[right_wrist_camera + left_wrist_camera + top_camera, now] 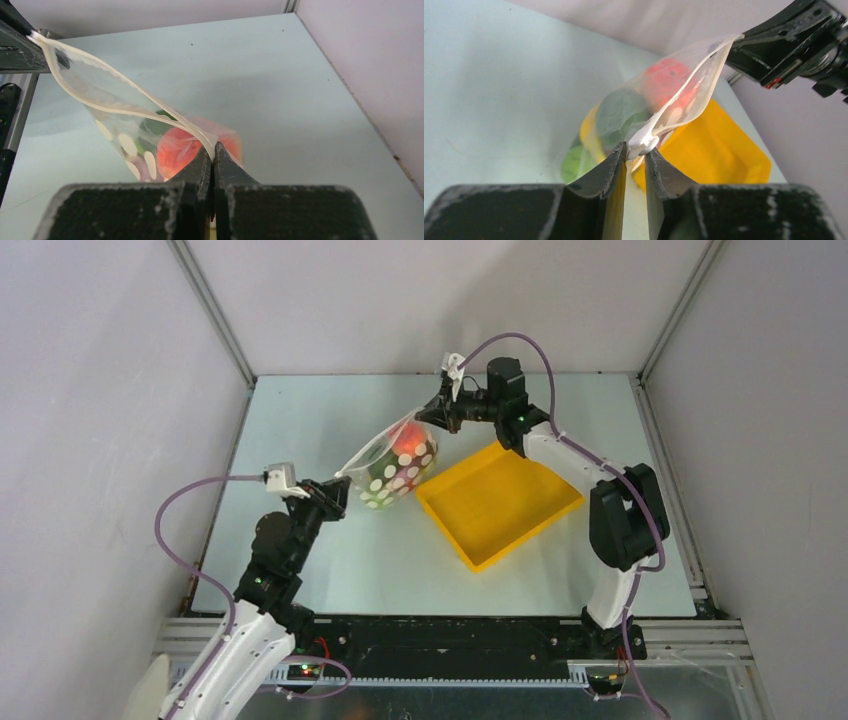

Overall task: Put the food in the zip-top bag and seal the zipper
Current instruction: Place the zipper food storage bag at the center of the board.

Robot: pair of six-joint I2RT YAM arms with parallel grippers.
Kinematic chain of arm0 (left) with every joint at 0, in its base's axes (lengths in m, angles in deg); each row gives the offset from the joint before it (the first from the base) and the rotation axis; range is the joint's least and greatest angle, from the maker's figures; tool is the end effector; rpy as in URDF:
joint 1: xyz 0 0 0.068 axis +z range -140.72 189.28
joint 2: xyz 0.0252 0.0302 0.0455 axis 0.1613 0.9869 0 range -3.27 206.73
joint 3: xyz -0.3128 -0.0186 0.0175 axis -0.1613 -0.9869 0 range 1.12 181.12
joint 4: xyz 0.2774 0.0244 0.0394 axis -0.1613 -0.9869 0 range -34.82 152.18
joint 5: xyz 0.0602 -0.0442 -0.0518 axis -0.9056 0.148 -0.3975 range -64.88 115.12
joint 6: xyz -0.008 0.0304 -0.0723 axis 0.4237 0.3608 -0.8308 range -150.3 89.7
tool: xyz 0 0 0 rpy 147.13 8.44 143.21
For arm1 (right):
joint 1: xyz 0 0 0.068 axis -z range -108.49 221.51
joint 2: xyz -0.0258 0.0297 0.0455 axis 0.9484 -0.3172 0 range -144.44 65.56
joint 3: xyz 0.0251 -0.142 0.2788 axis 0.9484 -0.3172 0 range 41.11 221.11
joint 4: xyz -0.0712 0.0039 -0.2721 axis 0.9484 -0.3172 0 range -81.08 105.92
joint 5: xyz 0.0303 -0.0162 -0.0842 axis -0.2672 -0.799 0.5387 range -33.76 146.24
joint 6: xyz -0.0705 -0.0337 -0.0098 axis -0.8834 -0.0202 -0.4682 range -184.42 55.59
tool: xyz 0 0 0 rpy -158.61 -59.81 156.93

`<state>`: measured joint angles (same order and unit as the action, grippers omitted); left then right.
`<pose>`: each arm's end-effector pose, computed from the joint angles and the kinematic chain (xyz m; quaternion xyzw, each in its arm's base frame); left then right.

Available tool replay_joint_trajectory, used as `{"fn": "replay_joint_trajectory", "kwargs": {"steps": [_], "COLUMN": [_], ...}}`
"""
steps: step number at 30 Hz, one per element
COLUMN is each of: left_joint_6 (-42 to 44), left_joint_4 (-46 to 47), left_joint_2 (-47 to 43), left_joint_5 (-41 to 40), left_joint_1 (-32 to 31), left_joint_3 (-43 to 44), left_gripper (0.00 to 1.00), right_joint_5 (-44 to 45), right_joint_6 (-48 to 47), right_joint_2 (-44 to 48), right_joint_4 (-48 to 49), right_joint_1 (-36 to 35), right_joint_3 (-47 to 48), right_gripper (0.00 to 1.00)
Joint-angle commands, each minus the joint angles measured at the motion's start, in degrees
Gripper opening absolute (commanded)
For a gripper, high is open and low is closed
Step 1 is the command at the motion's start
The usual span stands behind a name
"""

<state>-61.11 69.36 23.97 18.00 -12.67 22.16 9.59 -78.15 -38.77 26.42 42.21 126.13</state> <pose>0.1513 -0.0520 0.2869 -0.0982 0.6942 -0.2773 0.6569 0.3996 0.2805 0.3604 -0.4954 0.5542 0.3788 0.5513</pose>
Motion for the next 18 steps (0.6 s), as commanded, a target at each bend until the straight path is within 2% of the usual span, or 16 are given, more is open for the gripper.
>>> {"fn": "replay_joint_trajectory", "kwargs": {"steps": [1, 3, 5, 8, 11, 13, 15, 16, 17, 18], "left_joint_6": [3.7, 3.8, 4.0, 5.0, 6.1, 7.3, 8.5, 8.8, 8.8, 8.9], "left_joint_4": [2.9, 2.6, 3.5, 5.0, 5.5, 6.3, 9.7, 11.8, 13.1, 16.2], "left_joint_2": [-1.3, -1.6, -1.7, -1.7, -1.0, 0.4, 3.3, 6.0, 7.5, 10.2], "left_joint_5": [1.4, 3.1, 4.0, 4.5, 4.6, 8.0, 16.3, 23.1, 26.1, 34.4], "left_joint_1": [0.1, 0.2, 0.2, 0.2, 0.8, 3.3, 7.8, 9.6, 13.2, 14.7], "left_joint_3": [-2.6, -4.0, -5.4, -6.6, -7.1, -6.6, -6.6, -6.3, -6.2, -6.1], "left_gripper": [0.26, 0.34, 0.47, 0.75, 0.93, 0.98, 0.99, 1.00, 1.00, 1.00], "right_joint_5": [-7.9, -10.2, -12.1, -13.7, -14.6, -14.8, -15.2, -15.4, -15.9, -16.3], "right_joint_6": [1.0, 0.5, -0.8, -2.0, -4.5, -6.5, -7.8, -8.0, -8.2, -8.3], "right_joint_2": [-2.4, -3.3, -3.7, -3.9, -3.8, -3.9, -4.2, -4.3, -4.6, -4.7], "right_joint_4": [5.6, 4.6, 2.8, 0.5, -2.7, -5.8, -8.0, -9.0, -9.3, -9.5], "right_joint_1": [1.8, 2.2, 2.2, 2.3, 2.6, 2.7, 2.7, 2.7, 2.8, 2.8], "right_joint_3": [1.5, 1.4, 1.4, 1.6, 2.3, 3.4, 4.5, 5.3, 5.9, 6.0], "right_gripper": [0.00, 0.00, 0.00, 0.00, 0.00, 0.00, 0.00, 0.00, 0.00, 0.00]}}
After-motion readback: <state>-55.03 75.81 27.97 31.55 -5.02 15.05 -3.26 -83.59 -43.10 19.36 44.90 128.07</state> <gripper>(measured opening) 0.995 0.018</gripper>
